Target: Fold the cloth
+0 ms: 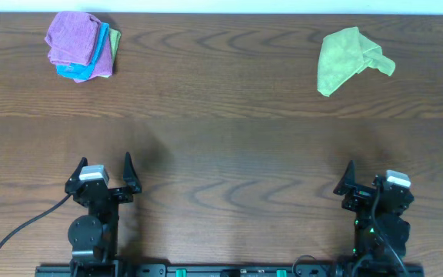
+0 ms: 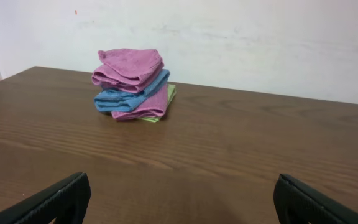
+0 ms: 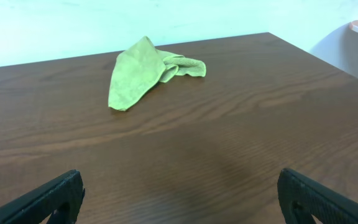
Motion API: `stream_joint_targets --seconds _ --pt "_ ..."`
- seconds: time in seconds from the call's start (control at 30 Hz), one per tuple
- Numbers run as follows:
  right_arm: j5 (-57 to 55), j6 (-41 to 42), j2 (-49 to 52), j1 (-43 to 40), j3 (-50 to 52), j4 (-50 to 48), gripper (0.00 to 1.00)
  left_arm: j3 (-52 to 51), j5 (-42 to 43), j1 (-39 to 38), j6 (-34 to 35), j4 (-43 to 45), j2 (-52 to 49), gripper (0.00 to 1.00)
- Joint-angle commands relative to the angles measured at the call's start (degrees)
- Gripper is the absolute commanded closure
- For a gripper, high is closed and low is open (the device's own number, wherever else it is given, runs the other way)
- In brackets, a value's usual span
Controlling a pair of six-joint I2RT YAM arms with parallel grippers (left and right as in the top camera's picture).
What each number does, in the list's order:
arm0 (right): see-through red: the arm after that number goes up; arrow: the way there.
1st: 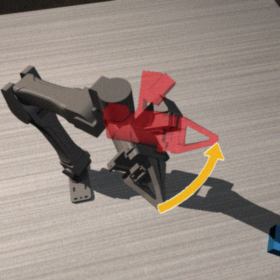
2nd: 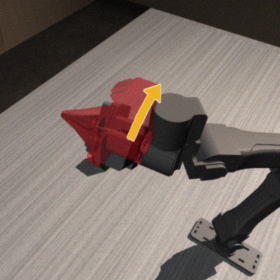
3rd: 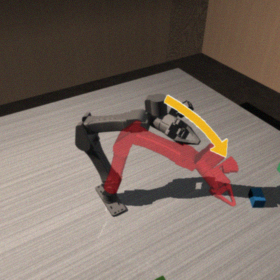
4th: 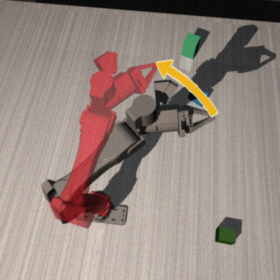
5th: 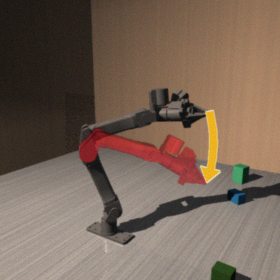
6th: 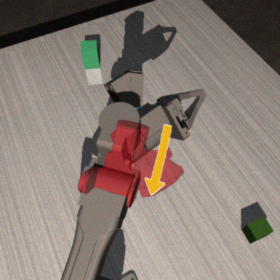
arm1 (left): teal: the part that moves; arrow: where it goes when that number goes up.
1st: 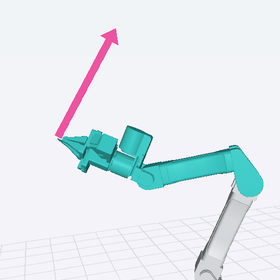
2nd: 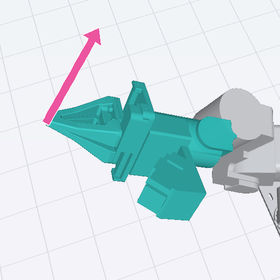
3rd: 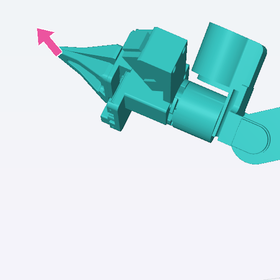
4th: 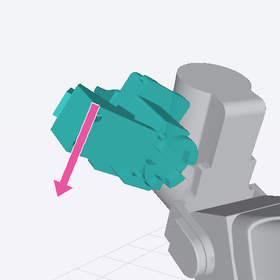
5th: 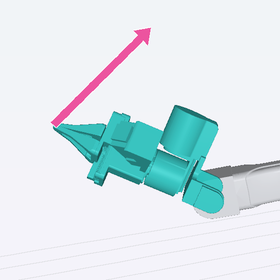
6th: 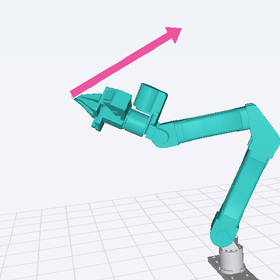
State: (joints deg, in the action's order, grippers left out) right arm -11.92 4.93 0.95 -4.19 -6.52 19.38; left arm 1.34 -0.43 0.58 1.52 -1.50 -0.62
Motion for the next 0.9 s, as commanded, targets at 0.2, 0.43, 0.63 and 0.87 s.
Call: stream_joint_targets --seconds 0.2,0.43,0.63,0.87 --pt "0.6 -0.7 -0.7 0.9 0.6 0.0 0.01 -1.1 -1.2 -0.2 0.2 -2.8 0.4 0.04" --pt "1.0 -0.7 -0.7 0.9 0.6 -1.3 0.01 -1.1 -1.2 -0.2 0.2 -2.8 0.4 0.05" --pt "0.5 3.1 -0.5 0.7 0.6 -21.9 0.01 -1.1 -1.2 -0.2 0.2 -2.8 0.4 0.05" --pt "-0.1 7.2 14.1 -2.6 -3.9 -35.4 0.01 -1.1 -1.2 -0.2 0.2 -2.8 0.4 0.04"
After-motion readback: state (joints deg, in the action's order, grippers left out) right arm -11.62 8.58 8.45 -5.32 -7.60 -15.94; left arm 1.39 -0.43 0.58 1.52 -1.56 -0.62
